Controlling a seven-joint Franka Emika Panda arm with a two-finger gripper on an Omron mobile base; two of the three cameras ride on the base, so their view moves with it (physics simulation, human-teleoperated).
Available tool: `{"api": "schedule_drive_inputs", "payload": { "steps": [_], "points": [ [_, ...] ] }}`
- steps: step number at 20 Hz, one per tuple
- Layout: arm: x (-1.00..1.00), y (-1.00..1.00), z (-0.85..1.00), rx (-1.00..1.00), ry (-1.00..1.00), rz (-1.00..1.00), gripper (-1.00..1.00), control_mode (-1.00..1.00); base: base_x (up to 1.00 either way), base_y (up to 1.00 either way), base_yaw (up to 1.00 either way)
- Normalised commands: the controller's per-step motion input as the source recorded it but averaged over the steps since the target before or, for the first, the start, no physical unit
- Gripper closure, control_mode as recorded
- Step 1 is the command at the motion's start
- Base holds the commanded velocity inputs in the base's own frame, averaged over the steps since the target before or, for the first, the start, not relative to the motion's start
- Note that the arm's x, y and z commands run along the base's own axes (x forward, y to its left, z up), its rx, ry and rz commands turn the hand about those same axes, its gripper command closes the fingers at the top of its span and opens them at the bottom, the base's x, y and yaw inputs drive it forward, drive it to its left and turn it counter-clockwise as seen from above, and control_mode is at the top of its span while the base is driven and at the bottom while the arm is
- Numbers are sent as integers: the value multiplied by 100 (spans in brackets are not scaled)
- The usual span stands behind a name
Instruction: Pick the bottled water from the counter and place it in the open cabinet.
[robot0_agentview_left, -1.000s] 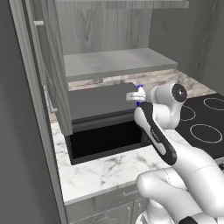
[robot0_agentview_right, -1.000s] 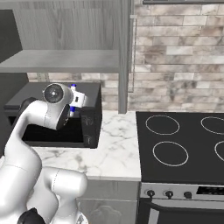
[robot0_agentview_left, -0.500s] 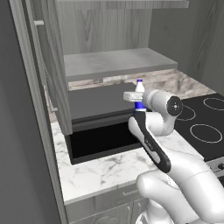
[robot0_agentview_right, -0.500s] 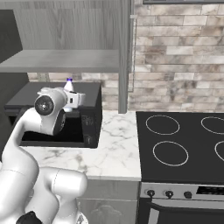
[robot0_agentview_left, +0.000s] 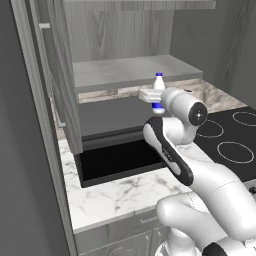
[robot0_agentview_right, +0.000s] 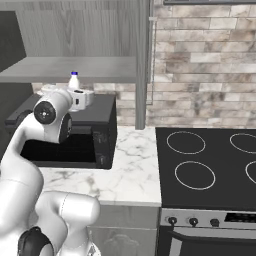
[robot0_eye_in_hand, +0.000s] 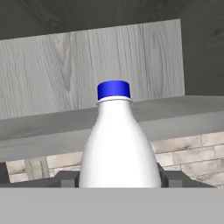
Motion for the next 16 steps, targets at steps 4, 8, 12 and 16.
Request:
{"api": "schedule_drive_inputs", "payload": {
  "steps": [4,8,12,16],
  "points": [
    [11,3,60,0,-7,0,100,-100,0,0,0],
    [26,7,47,0,0,0,100,-100,0,0,0],
    [38,8,34,0,-2,0,100,-100,0,0,0],
    [34,11,21,0,-5,0,100,-100,0,0,0]
  ]
}}
